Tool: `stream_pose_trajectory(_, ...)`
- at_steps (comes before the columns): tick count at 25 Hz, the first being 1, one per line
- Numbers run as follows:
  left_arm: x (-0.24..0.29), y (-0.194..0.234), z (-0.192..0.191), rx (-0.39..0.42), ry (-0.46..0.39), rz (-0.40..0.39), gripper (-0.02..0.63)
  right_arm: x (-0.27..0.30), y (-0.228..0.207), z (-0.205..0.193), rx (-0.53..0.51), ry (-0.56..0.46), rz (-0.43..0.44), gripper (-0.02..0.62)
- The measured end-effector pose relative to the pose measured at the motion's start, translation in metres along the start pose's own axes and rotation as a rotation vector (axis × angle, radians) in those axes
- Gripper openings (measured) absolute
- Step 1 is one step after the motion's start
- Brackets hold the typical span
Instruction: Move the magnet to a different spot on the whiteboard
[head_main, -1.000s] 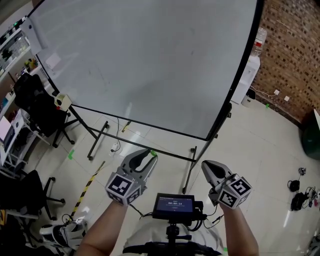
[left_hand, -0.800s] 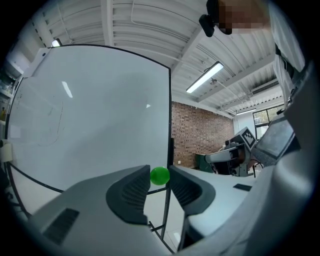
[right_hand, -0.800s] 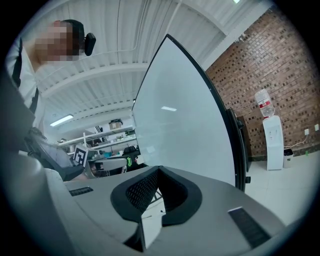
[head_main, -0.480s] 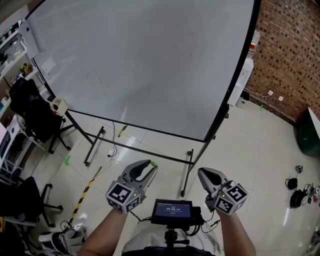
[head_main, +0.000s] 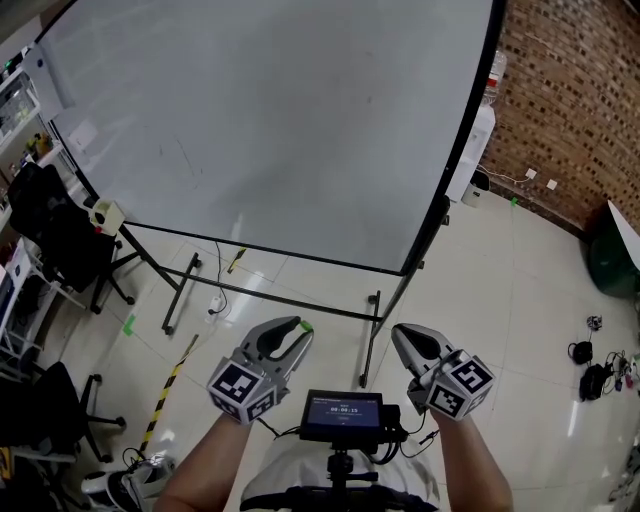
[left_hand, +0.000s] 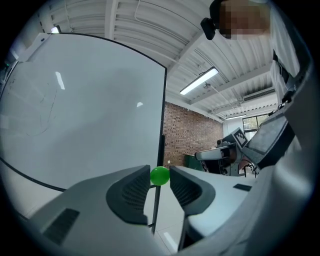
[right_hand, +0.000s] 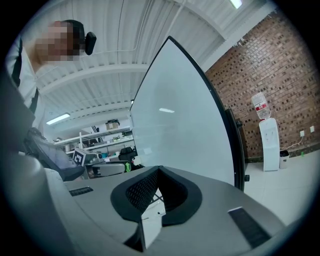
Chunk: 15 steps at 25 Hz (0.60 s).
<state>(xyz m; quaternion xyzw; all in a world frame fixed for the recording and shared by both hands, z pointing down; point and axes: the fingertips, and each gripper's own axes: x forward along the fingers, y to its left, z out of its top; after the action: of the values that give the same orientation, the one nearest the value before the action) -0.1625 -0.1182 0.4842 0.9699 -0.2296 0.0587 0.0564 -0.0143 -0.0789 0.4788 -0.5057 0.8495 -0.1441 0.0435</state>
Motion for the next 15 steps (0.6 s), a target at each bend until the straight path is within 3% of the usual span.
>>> stream_pose_trajectory(15, 0.0063, -0.0056, -0.008, 0.002, 0.012, -0.016, 0.144, -0.0022, -0.0023, -0.0007, -0.003, -0.005, -0.008, 0.021)
